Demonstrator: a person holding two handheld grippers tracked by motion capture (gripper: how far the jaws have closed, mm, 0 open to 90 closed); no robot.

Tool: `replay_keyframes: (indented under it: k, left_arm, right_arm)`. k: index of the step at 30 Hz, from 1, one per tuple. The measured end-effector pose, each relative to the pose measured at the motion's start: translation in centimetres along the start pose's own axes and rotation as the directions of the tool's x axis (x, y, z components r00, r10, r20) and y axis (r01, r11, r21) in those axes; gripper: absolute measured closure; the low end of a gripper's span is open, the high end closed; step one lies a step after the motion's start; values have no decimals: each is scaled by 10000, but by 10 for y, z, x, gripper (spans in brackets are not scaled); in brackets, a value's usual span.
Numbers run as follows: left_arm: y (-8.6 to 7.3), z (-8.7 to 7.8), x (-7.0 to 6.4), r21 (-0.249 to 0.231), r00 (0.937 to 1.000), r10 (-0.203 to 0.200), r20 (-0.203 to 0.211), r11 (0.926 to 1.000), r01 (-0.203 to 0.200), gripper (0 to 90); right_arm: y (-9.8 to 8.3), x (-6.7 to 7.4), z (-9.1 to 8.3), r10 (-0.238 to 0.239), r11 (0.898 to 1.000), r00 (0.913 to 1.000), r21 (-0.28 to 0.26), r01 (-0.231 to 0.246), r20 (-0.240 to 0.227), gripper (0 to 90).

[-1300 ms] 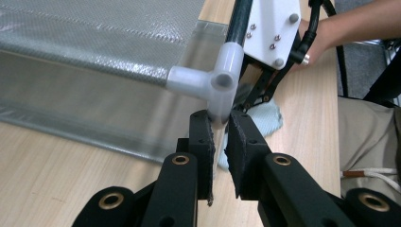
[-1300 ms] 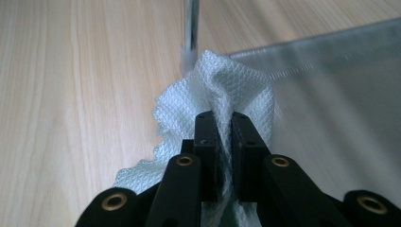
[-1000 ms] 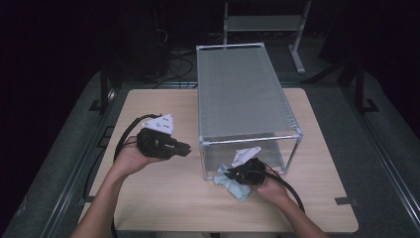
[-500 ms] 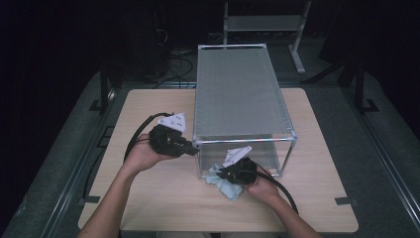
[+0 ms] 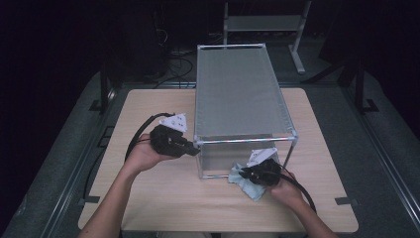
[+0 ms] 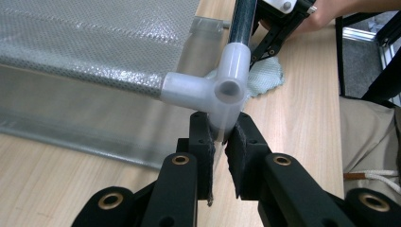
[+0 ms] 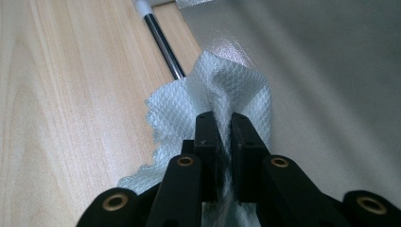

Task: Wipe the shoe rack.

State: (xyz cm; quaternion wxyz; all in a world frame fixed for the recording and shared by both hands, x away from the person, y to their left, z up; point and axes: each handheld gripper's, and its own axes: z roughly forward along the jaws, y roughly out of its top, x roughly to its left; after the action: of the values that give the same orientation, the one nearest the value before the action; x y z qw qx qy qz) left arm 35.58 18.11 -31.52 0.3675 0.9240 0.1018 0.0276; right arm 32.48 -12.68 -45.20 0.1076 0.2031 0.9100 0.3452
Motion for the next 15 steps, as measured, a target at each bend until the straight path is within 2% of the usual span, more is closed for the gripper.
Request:
replay_keyframes:
  k: [2, 5, 6, 9, 12, 15]
  left_arm:
    - [-1, 0, 0, -46, 10000, -24, 3, 10000, 24, 803]
    - [-3, -1, 0, -128, 9999, -93, 46, 9999, 94, 803]
    - [-3, -1, 0, -127, 9999, -97, 25, 9999, 98, 803]
    - [-2, -1, -1, -116, 9999, -115, -20, 9999, 114, 803]
    - [-2, -1, -2, -73, 10000, -37, -6, 10000, 37, 803]
    - [-3, -2, -3, -35, 10000, -70, -27, 10000, 69, 803]
  right_arm:
    - [-4, -2, -4, -112, 9999, 9999, 57, 112, 56, 823]
    - [-23, -7, -22, -60, 9997, 9987, 236, 48, 514, 825]
    - [-28, -6, -27, 487, 9985, 9976, 220, -498, 488, 825]
    - [-39, -10, -38, 438, 9982, 9960, 365, -468, 773, 825]
    - [-41, -12, -40, 269, 9984, 9962, 472, -309, 824, 826]
    - [-41, -13, -39, 381, 9983, 9964, 407, -413, 762, 827]
